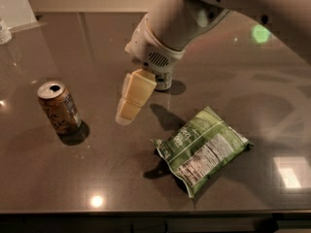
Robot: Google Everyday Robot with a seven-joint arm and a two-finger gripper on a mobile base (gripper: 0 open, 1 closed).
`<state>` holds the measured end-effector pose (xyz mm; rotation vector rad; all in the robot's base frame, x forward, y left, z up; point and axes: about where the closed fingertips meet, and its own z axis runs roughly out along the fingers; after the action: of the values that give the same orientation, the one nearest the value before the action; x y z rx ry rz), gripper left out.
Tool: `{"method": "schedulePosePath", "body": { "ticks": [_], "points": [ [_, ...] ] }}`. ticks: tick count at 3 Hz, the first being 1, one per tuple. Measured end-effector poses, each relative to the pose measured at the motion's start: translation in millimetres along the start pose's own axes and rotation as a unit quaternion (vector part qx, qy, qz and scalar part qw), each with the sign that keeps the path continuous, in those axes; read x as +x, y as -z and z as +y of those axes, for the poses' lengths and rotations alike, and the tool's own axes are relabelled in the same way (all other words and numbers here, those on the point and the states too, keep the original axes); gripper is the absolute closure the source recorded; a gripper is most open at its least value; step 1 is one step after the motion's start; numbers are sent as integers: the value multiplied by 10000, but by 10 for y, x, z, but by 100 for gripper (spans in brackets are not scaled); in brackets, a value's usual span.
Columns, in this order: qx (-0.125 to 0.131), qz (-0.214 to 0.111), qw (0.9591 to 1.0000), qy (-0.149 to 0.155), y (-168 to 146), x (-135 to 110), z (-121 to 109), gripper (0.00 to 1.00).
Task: Pick orange can
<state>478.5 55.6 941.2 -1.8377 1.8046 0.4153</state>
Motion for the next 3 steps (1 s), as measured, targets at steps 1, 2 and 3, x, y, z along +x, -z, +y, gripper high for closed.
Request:
{"method": "schedulePosePath", "body": {
  "ticks": [1,2,3],
  "points": [
    [-44,-159,9999,23,-261,-198,-63,0],
    [-193,-267,9995,8,-506,-351,-85,0],
    [-438,-330,9985,22,-745,-470,-34,0]
  ]
}}
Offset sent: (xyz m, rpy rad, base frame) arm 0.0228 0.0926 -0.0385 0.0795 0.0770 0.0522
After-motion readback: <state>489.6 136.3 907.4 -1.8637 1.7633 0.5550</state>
